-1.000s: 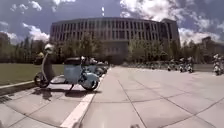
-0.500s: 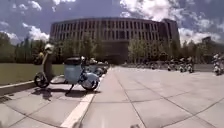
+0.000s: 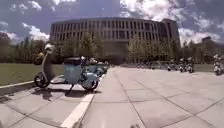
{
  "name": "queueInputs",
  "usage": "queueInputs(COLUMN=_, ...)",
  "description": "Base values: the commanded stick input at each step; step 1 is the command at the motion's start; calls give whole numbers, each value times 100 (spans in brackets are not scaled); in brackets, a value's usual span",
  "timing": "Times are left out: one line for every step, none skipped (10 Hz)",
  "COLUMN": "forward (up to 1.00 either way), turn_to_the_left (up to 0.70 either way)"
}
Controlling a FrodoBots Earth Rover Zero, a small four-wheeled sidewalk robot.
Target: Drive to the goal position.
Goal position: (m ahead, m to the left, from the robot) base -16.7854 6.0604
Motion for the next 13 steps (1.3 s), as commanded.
queueInputs(forward=4, turn_to_the_left=0)
queueInputs(forward=4, turn_to_the_left=0)
queueInputs(forward=4, turn_to_the_left=0)
queueInputs(forward=4, turn_to_the_left=0)
queueInputs(forward=4, turn_to_the_left=0)
queueInputs(forward=4, turn_to_the_left=0)
queueInputs(forward=4, turn_to_the_left=0)
queueInputs(forward=4, turn_to_the_left=0)
queueInputs(forward=4, turn_to_the_left=0)
queueInputs(forward=4, turn_to_the_left=0)
queueInputs(forward=4, turn_to_the_left=0)
queueInputs(forward=4, turn_to_the_left=0)
queueInputs(forward=4, turn_to_the_left=0)
